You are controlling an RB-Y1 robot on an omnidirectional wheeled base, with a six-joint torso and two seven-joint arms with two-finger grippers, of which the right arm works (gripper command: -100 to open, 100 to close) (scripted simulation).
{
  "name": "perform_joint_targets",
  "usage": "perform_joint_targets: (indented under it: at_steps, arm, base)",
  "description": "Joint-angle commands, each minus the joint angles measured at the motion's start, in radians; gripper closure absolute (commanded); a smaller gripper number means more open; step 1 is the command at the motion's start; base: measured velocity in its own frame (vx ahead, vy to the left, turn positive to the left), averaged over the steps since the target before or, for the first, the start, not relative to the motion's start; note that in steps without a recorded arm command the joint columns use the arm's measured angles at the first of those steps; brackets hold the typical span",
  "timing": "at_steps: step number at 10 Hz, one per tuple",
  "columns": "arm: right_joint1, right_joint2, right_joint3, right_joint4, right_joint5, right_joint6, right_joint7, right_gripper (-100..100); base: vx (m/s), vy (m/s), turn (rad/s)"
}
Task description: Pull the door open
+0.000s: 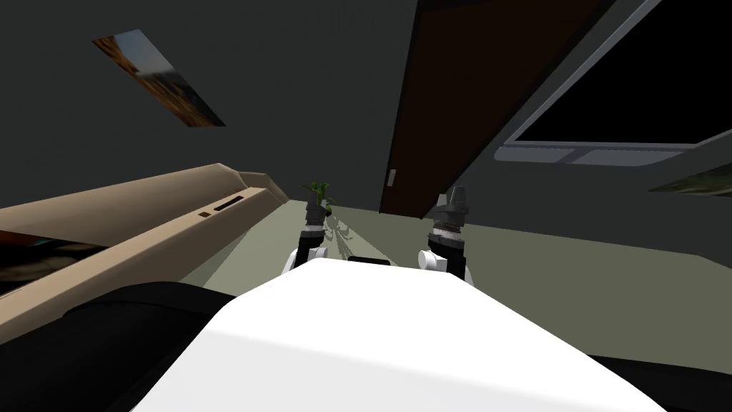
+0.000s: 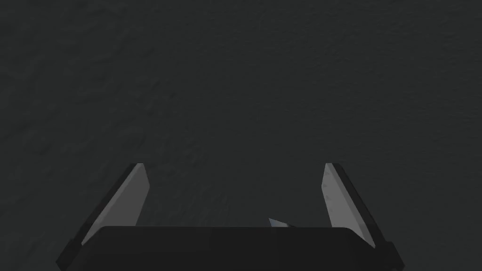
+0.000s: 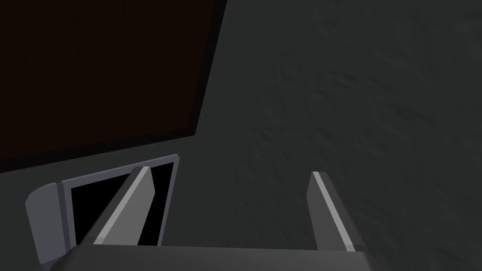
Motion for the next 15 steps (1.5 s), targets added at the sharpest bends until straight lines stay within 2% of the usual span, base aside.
perform_joint_targets:
  at_steps: [1,5,6,15]
  arm:
    - [-0.017,-0.014,-0.008,0.033,-0.023,0.002,-0.033,-100]
    - [-0.057,-0.039,-0.025,0.110,-0.076,0.007,-0.108,-100]
    - [-0.076,-0.048,-0.033,0.146,-0.100,0.010,-0.143,-100]
    - [-0.177,-0.084,-0.077,0.339,-0.233,0.022,-0.331,-100]
  base:
    - [0.092,-0.003,0.069]
    - [0.146,-0.019,0.070]
    - [0.149,-0.022,0.080]
    - [0.101,-0.025,0.070]
